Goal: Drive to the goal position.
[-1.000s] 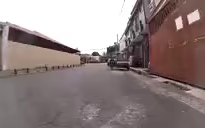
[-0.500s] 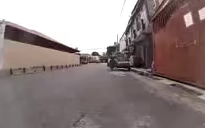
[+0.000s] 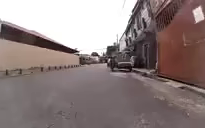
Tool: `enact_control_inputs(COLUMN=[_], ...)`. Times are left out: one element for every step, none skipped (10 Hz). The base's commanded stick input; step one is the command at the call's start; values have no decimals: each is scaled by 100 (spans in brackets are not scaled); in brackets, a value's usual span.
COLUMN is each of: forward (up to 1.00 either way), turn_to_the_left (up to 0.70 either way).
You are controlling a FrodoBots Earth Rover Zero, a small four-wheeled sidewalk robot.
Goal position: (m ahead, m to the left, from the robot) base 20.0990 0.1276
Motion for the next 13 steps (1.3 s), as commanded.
enact_control_inputs(forward=[50,50,50,50,50,50,50,50,50,50,50,50,50], turn_to_the_left=[0,0,0,0,0,0,0,0,0,0,0,0,0])
